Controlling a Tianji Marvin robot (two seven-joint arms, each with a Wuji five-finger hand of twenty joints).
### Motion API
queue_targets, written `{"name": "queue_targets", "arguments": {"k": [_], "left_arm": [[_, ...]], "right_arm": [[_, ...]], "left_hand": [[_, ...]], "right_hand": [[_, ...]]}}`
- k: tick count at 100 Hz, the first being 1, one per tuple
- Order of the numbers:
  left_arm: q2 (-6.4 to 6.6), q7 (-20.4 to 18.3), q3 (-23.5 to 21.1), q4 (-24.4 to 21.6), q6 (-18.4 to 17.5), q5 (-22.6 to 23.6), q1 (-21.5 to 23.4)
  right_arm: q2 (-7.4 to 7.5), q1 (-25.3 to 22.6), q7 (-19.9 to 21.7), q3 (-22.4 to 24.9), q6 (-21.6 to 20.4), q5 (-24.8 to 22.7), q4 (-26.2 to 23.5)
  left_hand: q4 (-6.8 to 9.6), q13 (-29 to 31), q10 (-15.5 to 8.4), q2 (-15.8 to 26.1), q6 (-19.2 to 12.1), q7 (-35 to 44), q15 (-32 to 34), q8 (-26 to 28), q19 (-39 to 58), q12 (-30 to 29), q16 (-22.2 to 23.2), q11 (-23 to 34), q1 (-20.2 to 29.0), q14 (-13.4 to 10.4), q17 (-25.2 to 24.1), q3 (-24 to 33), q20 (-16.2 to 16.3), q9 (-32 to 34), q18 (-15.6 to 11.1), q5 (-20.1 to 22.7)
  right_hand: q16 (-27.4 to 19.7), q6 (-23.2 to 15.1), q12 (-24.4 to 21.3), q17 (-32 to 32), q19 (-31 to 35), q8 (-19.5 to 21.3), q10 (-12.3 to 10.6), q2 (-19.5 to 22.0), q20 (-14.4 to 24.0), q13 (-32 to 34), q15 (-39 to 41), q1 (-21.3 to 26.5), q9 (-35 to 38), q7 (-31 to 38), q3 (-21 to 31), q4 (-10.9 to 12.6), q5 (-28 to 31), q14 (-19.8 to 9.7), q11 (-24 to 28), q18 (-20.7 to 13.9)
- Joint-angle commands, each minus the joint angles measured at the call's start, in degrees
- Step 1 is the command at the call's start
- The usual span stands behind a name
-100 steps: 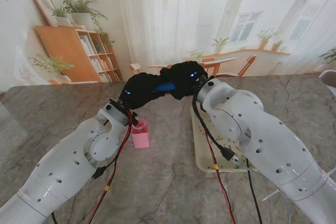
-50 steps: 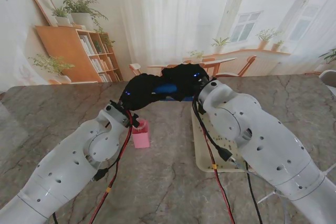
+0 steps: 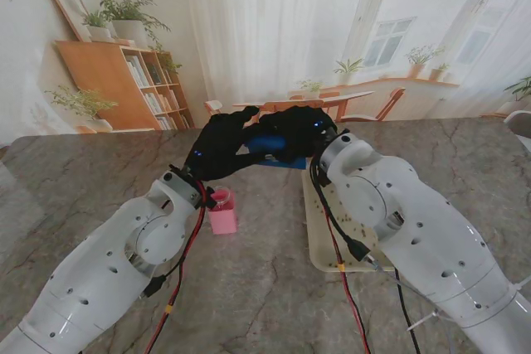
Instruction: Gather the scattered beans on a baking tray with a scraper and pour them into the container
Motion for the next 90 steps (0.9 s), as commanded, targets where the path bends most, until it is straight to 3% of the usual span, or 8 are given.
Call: {"name": "queue_targets", "arguments": {"k": [1, 23, 63, 78, 90], "left_arm": [[0.15, 0.95, -1.33, -0.96, 1.68, 0.13, -0.07], [0.67, 0.76, -5.09, -4.37, 4.44, 2.42, 3.54], [1.14, 0.84, -18.28, -13.98, 10.85, 5.24, 18.23], [1.05, 0.63, -20.15, -13.61, 11.92, 4.07, 21.68], [0.77, 0.58, -19.92, -11.69, 12.86, 1.45, 22.51]], "right_arm": [[0.33, -1.7, 1.52, 0.09, 0.11, 0.22, 0.58], [0.29, -4.34, 0.43, 2.64, 2.91, -0.38, 0.62], [0.92, -11.07, -0.15, 12.6, 4.97, -5.87, -0.53], [1.31, -13.18, 0.24, 16.14, 3.7, -7.67, 0.11], [1.66, -14.32, 0.21, 18.07, 1.6, -8.79, 1.58]], "left_hand": [[2.16, -1.23, 0.6, 4.68, 36.97, -23.65, -0.91, -3.14, -1.58, -0.58, -0.87, -0.49, -0.53, 0.25, -1.21, -0.26, -1.55, -1.68, 0.72, -13.9], [2.14, -1.49, 0.47, 7.37, 36.43, -23.39, -0.69, -3.0, -1.72, -0.62, -1.13, -0.39, 0.41, 0.01, -1.73, -0.37, -1.78, -1.88, 0.12, -14.1], [2.16, -0.29, -0.37, 7.53, 34.69, -22.35, -0.92, -2.3, -1.88, -0.09, -1.79, 0.35, 3.88, -1.08, -1.02, -0.39, -2.17, 0.45, -0.88, -11.95], [2.14, 1.51, -1.34, 7.03, 33.62, -20.81, -1.21, -1.6, -1.92, 0.49, -2.5, 1.27, 4.8, -1.95, 0.46, -0.49, -2.5, 3.79, -1.57, -7.88], [2.09, 5.78, -3.32, 6.04, 27.44, -16.94, -0.41, 2.11, -0.85, 2.86, -2.83, 3.01, 6.19, -2.95, 4.2, -0.57, -2.64, 9.87, -3.33, -1.06]], "right_hand": [[0.86, -9.92, -0.76, 1.91, 3.25, -0.5, 4.43, 1.03, -0.27, 3.06, 1.84, 2.62, 2.54, 7.64, 3.44, -1.3, 8.47, -8.69, 0.19, -3.21], [0.35, -10.69, -0.74, 1.72, 2.58, -1.22, 3.61, 2.72, -0.74, 3.06, 0.46, 2.43, 1.93, 7.63, 2.33, -1.41, 7.78, -8.25, -0.42, -2.81], [-2.1, -12.0, -0.78, 0.68, -1.5, -0.88, 1.59, 6.91, -3.46, 3.07, -4.63, 2.3, -1.16, 6.71, -1.67, -0.2, 5.18, -6.34, -0.95, -0.39], [-5.07, -13.2, -1.41, -0.96, -7.03, 0.02, -0.4, 8.52, -6.78, 3.06, -11.6, 1.87, -3.27, 5.92, -3.08, 0.08, 4.06, -3.44, -1.36, 4.02], [-6.17, -13.87, -1.65, -5.14, -12.01, 0.95, -0.9, 9.85, -9.12, -0.76, -16.49, 1.51, -6.07, 5.43, -3.97, 0.23, 3.3, -1.48, -2.49, 7.02]]}}
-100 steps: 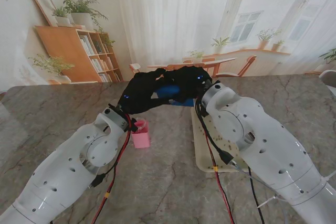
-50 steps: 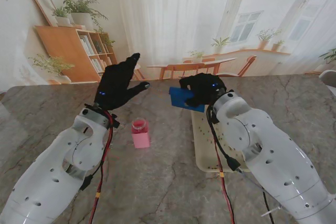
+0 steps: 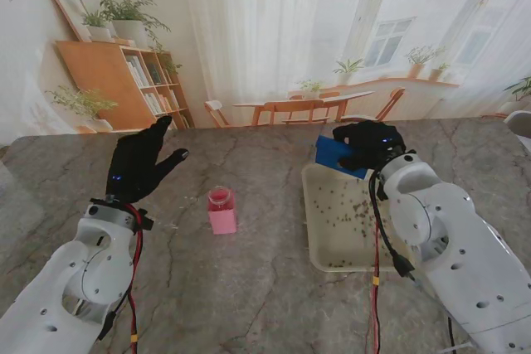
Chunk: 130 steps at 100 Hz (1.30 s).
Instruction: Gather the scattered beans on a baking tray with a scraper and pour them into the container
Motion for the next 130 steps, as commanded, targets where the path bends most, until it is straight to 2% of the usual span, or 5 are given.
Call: {"name": "queue_targets", "arguments": {"k": [1, 27, 43, 69, 130], "left_arm": [[-0.26, -0.06, 0.6, 2.55, 0.86, -1.79, 0.79], [-0.96, 1.47, 1.92, 3.99, 2.74, -5.11, 2.04], [-1.47, 4.18, 2.73, 2.65, -0.99, -6.72, 3.56], [-1.62, 9.86, 6.2, 1.93, -4.01, -2.93, 3.57], [-2.09, 11.44, 9.3, 3.13, -9.53, -5.24, 2.37]], "right_arm": [[0.94, -0.82, 0.7, 0.82, -1.51, -0.36, 2.03], [1.73, -1.44, -1.02, 2.57, -8.45, -2.39, 6.79], [1.98, -0.91, -2.2, 1.68, -9.98, -2.63, 9.82], [2.12, 1.14, -3.96, -1.2, -9.06, -3.46, 13.44], [2.4, 8.89, -6.15, -9.78, -7.35, -1.95, 24.42]], "left_hand": [[2.1, 2.29, -2.58, 1.36, -3.02, 2.5, 0.17, 2.73, -0.05, 1.56, -0.38, 0.87, 2.47, -1.68, 1.5, -0.15, -1.17, 2.64, -2.31, 3.45], [2.09, 8.85, -3.95, 0.39, -6.83, 6.41, 4.63, 9.64, 6.68, 4.93, 3.09, 3.66, 3.95, -1.2, 7.28, -0.19, 0.92, 11.09, -1.72, 11.54], [2.16, 8.91, -3.55, -0.15, -7.04, 6.44, 4.86, 10.22, 7.24, 5.11, 3.48, 3.59, 4.49, -0.54, 6.78, -0.09, 1.01, 11.68, -1.22, 12.42], [2.14, 9.4, -4.26, -0.19, -7.59, 6.16, 4.5, 10.74, 7.18, 5.07, 3.4, 3.3, 4.63, -1.02, 7.23, -0.17, 0.57, 11.92, -0.91, 12.74], [2.1, 10.26, -4.21, -0.07, -7.17, 6.16, 4.72, 11.03, 7.8, 5.24, 3.75, 3.46, 5.14, -0.5, 7.5, -0.16, 0.58, 13.03, -0.68, 14.13]], "right_hand": [[-0.99, -5.63, -0.27, -1.9, -2.38, 1.46, 0.31, 3.79, -1.35, -1.04, -3.14, 1.49, -1.71, 1.49, 1.41, 0.8, -0.47, -1.5, -0.3, 1.95], [-1.76, -7.91, -0.35, -9.01, -6.73, 1.07, -0.45, 4.18, -2.37, -6.87, -6.97, -0.13, -4.92, 0.27, 0.96, 0.54, -0.35, -0.44, -2.22, 4.52], [-1.86, -8.28, -0.23, -9.82, -7.06, 0.57, -0.2, 4.24, -2.48, -7.59, -7.26, -0.36, -5.67, 0.15, 0.97, 0.51, -0.4, -0.32, -2.14, 4.68], [-2.09, -6.9, -0.63, -10.07, -6.42, -0.29, 0.36, 5.72, -2.72, -8.06, -6.77, -0.1, -6.75, 0.7, -0.21, 0.67, -1.55, -0.14, -1.39, 4.71], [-3.51, 0.88, -2.16, -12.94, -5.13, -0.38, 3.1, 12.56, -5.41, -11.49, -5.67, -0.84, -12.66, 2.68, -5.47, 2.69, -8.53, 1.82, 1.57, 6.29]]}}
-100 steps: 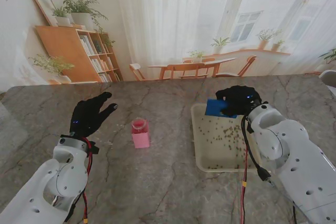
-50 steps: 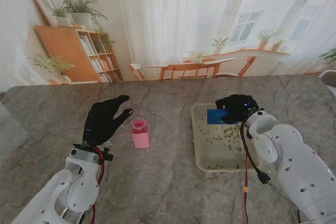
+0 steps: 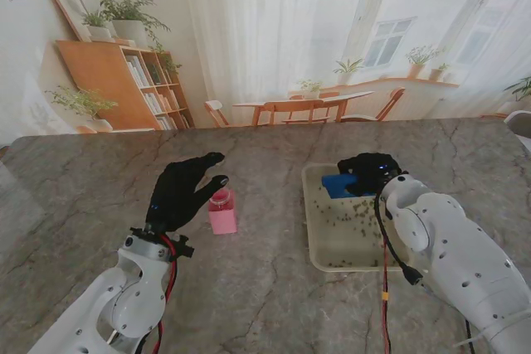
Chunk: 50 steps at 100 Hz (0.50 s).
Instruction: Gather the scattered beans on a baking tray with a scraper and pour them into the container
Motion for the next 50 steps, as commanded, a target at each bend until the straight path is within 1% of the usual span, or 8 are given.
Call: {"name": "queue_targets", "arguments": {"k": [1, 14, 31, 41, 42, 43, 46, 50], "left_arm": [[-0.32, -0.07, -0.11, -0.32, 0.07, -0.47, 0.6], [-0.32, -0.15, -0.36, -0.59, 0.28, -0.53, 0.95], [-0.35, -0.07, -0.49, -0.8, 0.52, -0.59, 1.18], [-0.37, -0.1, -0.53, -0.88, 0.6, -0.68, 1.27], [-0.37, -0.11, -0.54, -0.89, 0.6, -0.69, 1.28], [-0.37, -0.11, -0.54, -0.89, 0.6, -0.71, 1.28], [-0.38, -0.11, -0.54, -0.9, 0.61, -0.76, 1.29], [-0.4, -0.11, -0.54, -0.9, 0.61, -0.85, 1.28]], "right_arm": [[-0.01, 0.83, 0.66, -0.66, 0.32, 0.55, 1.24], [-0.21, 2.23, -0.13, -2.52, 1.32, 2.08, 3.42], [-0.05, 3.65, 0.1, -4.01, 0.6, 2.58, 5.31], [0.06, 3.83, 0.73, -4.12, 0.23, 2.65, 5.58], [0.08, 3.83, 0.82, -4.11, 0.17, 2.65, 5.57], [0.09, 3.83, 0.94, -4.08, 0.11, 2.65, 5.55], [0.16, 3.8, 1.36, -3.99, -0.15, 2.6, 5.46], [0.24, 3.75, 1.81, -3.83, -0.48, 2.46, 5.31]], "left_hand": [[2.11, 1.69, -1.39, 0.72, -0.59, -0.14, -0.18, 0.51, 1.24, 0.26, 0.1, -0.25, 1.92, -0.13, -0.11, -0.24, 0.6, 0.59, 0.01, 1.15], [2.09, 1.79, -1.25, 0.83, -0.55, -0.17, -0.09, 0.5, 1.38, 0.31, 0.17, -0.17, 1.96, -0.12, -0.04, -0.26, 0.61, 0.75, -0.06, 1.15], [2.08, 1.9, -1.33, 0.88, -0.52, -0.11, 0.05, 0.52, 1.54, 0.37, 0.26, -0.12, 2.02, -0.1, 0.02, -0.24, 0.62, 0.81, -0.06, 1.29], [2.06, 1.9, -1.29, 0.94, -0.54, -0.09, 0.11, 0.51, 1.63, 0.39, 0.3, -0.11, 1.96, -0.03, 0.05, -0.27, 0.62, 0.83, -0.09, 1.34], [2.07, 1.91, -1.32, 0.96, -0.51, -0.1, 0.12, 0.51, 1.65, 0.39, 0.31, -0.11, 1.97, -0.09, 0.08, -0.27, 0.63, 0.85, -0.07, 1.32], [2.07, 1.92, -1.29, 0.92, -0.49, -0.09, 0.13, 0.51, 1.66, 0.4, 0.31, -0.09, 2.0, -0.05, 0.08, -0.26, 0.63, 0.88, -0.06, 1.35], [2.05, 1.91, -1.39, 1.01, -0.66, -0.11, 0.15, 0.5, 1.67, 0.4, 0.32, -0.09, 1.91, -0.09, 0.06, -0.3, 0.63, 0.89, -0.12, 1.31], [2.06, 1.89, -1.28, 0.97, -0.48, -0.09, 0.16, 0.5, 1.67, 0.41, 0.33, -0.08, 1.99, -0.06, 0.05, -0.26, 0.62, 0.93, -0.09, 1.37]], "right_hand": [[-0.42, 0.09, -0.55, -0.46, 1.61, -0.21, 0.96, 2.21, -0.69, -0.5, 0.77, -0.23, -1.02, 2.62, -0.74, 1.94, -0.84, 0.09, 2.07, 1.5], [-0.4, 0.14, -0.41, -0.8, 1.61, 0.48, 0.81, 3.75, -0.88, -0.86, 0.72, 0.2, -1.6, 2.7, -2.1, 1.95, -1.24, 0.03, 2.29, 1.31], [-0.38, 0.34, -0.45, -1.27, 1.42, 0.86, 1.18, 3.47, -1.02, -1.35, 0.59, 0.08, -1.99, 2.43, -2.72, 2.11, -1.5, 0.53, 2.25, 1.66], [-0.32, 1.92, -0.28, -2.25, 1.28, 0.67, 2.46, 2.79, -0.98, -2.03, 0.43, -0.9, -2.63, 2.53, -2.22, 2.38, -2.19, 1.42, 1.44, 2.71], [-0.29, 2.46, -0.22, -2.6, 1.18, 0.4, 2.82, 2.67, -0.96, -2.26, 0.39, -1.09, -2.84, 2.57, -2.14, 2.44, -2.54, 1.66, 1.14, 2.57], [-0.24, 3.19, -0.06, -3.04, 1.17, -0.26, 3.48, 2.47, -0.82, -2.67, 0.31, -1.46, -3.19, 2.62, -2.02, 2.51, -3.35, 2.01, 0.62, 3.16], [-0.1, 4.68, 0.23, -3.8, 0.98, -1.34, 4.41, 2.51, -0.63, -3.25, 0.28, -2.42, -3.76, 2.76, -1.88, 2.78, -4.54, 2.59, -0.02, 3.3], [0.03, 6.45, 0.6, -4.39, 0.79, -2.83, 5.18, 2.64, -0.39, -3.77, 0.23, -3.23, -4.29, 2.59, -1.71, 3.14, -5.84, 2.97, -0.55, 3.42]]}}
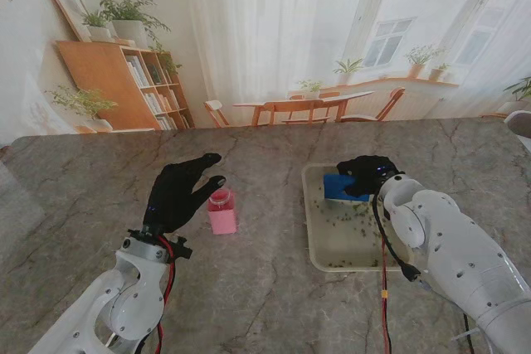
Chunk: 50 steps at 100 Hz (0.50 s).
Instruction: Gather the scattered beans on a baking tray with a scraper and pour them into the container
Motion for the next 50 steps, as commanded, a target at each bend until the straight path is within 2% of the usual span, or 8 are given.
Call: {"name": "queue_targets", "arguments": {"k": [1, 6, 12, 18, 26, 34, 36, 50], "left_arm": [[-0.32, 0.01, 0.12, -0.25, 0.19, -0.42, 0.37], [-0.34, -0.02, 0.12, -0.25, 0.17, -0.52, 0.36], [-0.34, -0.1, 0.13, -0.26, 0.16, -0.63, 0.36], [-0.34, -0.19, 0.13, -0.27, 0.13, -0.72, 0.36], [-0.34, -0.25, 0.13, -0.28, 0.1, -0.79, 0.37], [-0.35, -0.34, 0.11, -0.32, 0.09, -0.91, 0.42], [-0.35, -0.37, 0.11, -0.33, 0.07, -0.95, 0.43], [-0.31, -0.64, 0.13, -0.39, -0.03, -1.03, 0.48]], "right_arm": [[0.29, -0.12, 1.74, 0.35, -0.9, -0.14, -0.16], [0.34, -0.14, 2.59, 0.5, -1.03, -0.1, -0.4], [0.37, -0.07, 3.27, 0.55, -0.98, 0.04, -0.57], [0.41, 0.16, 3.77, 0.47, -1.09, 0.12, -0.59], [0.38, 0.6, 3.79, 0.12, -1.21, 0.32, -0.37], [0.4, 1.43, 3.55, -0.74, -1.75, 0.42, 0.22], [0.42, 1.66, 3.48, -0.97, -1.97, 0.36, 0.39], [0.58, 3.48, 3.06, -2.57, -3.87, 0.13, 1.64]], "left_hand": [[2.07, 0.68, -1.35, 0.96, -0.48, -0.08, 0.16, 0.49, 1.56, 0.42, 0.34, -0.06, 2.02, -0.1, -0.04, -0.25, 0.62, 0.92, -0.15, 1.37], [2.06, 0.75, -1.27, 0.98, -0.51, -0.06, 0.21, 0.49, 1.6, 0.42, 0.36, -0.06, 2.03, -0.01, -0.02, -0.26, 0.62, 0.91, -0.15, 1.41], [2.05, 0.82, -1.24, 0.98, -0.57, -0.05, 0.27, 0.49, 1.65, 0.44, 0.39, -0.04, 1.96, -0.08, 0.05, -0.3, 0.62, 0.97, -0.15, 1.46], [2.06, 0.83, -1.27, 1.08, -0.59, -0.04, 0.29, 0.48, 1.69, 0.44, 0.4, -0.06, 2.01, -0.04, 0.07, -0.26, 0.62, 0.95, -0.05, 1.49], [2.04, 0.78, -1.33, 1.21, -0.66, -0.05, 0.29, 0.46, 1.68, 0.43, 0.41, -0.07, 1.95, -0.03, 0.03, -0.28, 0.6, 0.98, -0.1, 1.5], [2.02, 0.88, -1.29, 1.29, -0.54, -0.02, 0.34, 0.46, 1.7, 0.44, 0.43, -0.05, 1.92, 0.01, 0.06, -0.31, 0.59, 1.06, -0.03, 1.61], [2.03, 0.82, -1.23, 1.32, -0.45, -0.07, 0.32, 0.44, 1.69, 0.44, 0.43, -0.07, 1.96, 0.02, 0.02, -0.29, 0.58, 1.04, -0.03, 1.52], [2.01, 0.87, -1.21, 1.39, -0.56, -0.05, 0.33, 0.41, 1.66, 0.43, 0.44, -0.06, 1.93, 0.17, 0.04, -0.32, 0.53, 1.17, -0.02, 1.65]], "right_hand": [[0.11, 2.58, 0.77, -1.15, 0.63, -3.32, 2.13, 0.61, -0.1, -0.98, 0.13, -1.81, -1.55, 1.82, -0.08, 2.25, -2.93, 0.85, -0.84, 1.92], [0.2, 5.56, 1.13, -2.77, 0.0, -6.71, 3.43, 1.57, 0.24, -2.27, -0.28, -3.16, -2.86, -0.56, 0.06, 2.96, -4.8, 2.0, -1.84, 2.73], [0.36, 7.44, 1.42, -4.0, -0.12, -7.48, 4.14, 2.19, 0.72, -3.15, -0.4, -3.84, -3.55, -3.04, 0.13, 3.81, -5.43, 2.67, -2.33, 3.19], [0.47, 9.73, 1.82, -4.42, -0.23, -7.54, 4.5, 3.21, 1.53, -3.45, -0.71, -4.51, -3.89, -7.67, 0.37, 5.22, -5.76, 3.1, -2.97, 3.33], [0.49, 10.39, 2.07, -3.78, 0.05, -7.69, 4.02, 3.4, 1.82, -2.61, -0.54, -4.37, -2.89, -10.12, 0.72, 5.69, -5.39, 2.72, -2.73, 2.8], [0.72, 12.25, 2.41, -2.86, 0.88, -6.08, 3.63, 5.06, 2.38, -1.78, 0.47, -5.34, -2.26, -17.09, 0.89, 9.0, -4.72, 2.06, -2.67, 2.08], [0.64, 13.57, 2.3, -2.68, 1.07, -3.51, 3.79, 5.76, 2.39, -1.73, 0.6, -5.74, -2.35, -21.1, 0.87, 10.76, -4.5, 2.02, -2.99, 2.1], [0.54, 17.48, 0.81, -2.56, 1.31, -5.2, 4.35, 6.76, 2.49, -1.39, 0.52, -5.69, -2.38, -32.08, 0.12, 11.4, -5.36, 2.3, -5.92, 2.23]]}}
